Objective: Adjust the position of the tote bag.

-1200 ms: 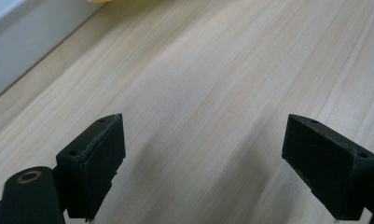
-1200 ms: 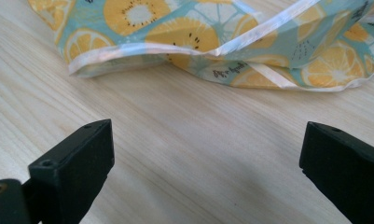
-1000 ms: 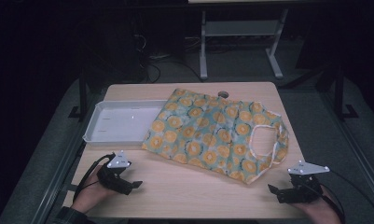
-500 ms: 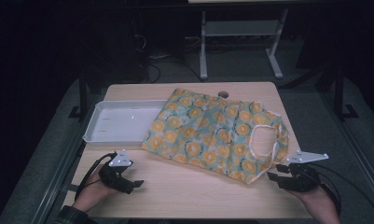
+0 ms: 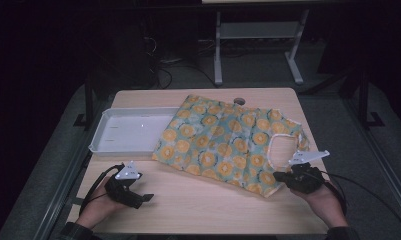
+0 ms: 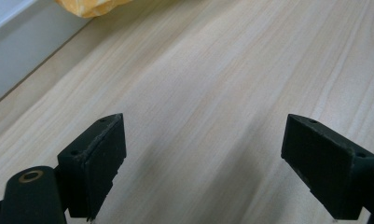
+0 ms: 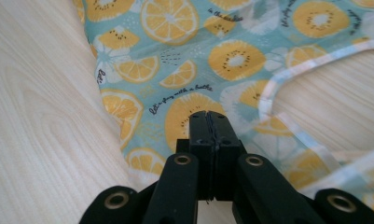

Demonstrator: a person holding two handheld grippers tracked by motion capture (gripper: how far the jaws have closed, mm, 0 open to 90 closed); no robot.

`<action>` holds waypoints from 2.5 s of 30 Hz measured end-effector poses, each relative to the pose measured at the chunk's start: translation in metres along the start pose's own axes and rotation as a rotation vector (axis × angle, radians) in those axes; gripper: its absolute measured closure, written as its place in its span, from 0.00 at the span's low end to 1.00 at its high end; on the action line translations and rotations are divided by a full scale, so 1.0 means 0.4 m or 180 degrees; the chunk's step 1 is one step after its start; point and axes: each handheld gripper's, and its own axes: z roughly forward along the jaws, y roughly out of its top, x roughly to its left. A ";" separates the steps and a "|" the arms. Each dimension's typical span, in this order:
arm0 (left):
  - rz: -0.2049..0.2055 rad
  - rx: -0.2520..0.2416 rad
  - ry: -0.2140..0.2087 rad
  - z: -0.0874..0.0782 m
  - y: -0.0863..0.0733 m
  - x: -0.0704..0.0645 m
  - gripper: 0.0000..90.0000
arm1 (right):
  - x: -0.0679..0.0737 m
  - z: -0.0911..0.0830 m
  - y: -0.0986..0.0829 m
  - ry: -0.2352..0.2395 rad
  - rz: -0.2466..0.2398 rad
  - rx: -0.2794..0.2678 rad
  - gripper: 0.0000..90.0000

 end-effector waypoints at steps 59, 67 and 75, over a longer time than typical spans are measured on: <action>-0.0007 0.0109 -0.0030 0.003 -0.005 -0.004 0.15 | 0.141 0.154 0.030 0.0467 -0.0839 0.0629 1.00; -0.0014 0.0106 -0.0030 0.003 -0.005 -0.005 0.15 | 0.177 0.175 0.046 0.0580 -0.1007 0.0627 0.99; -0.0075 0.0068 -0.0053 0.002 0.002 -0.008 0.15 | 0.214 0.197 0.062 0.0686 -0.1136 0.0619 1.00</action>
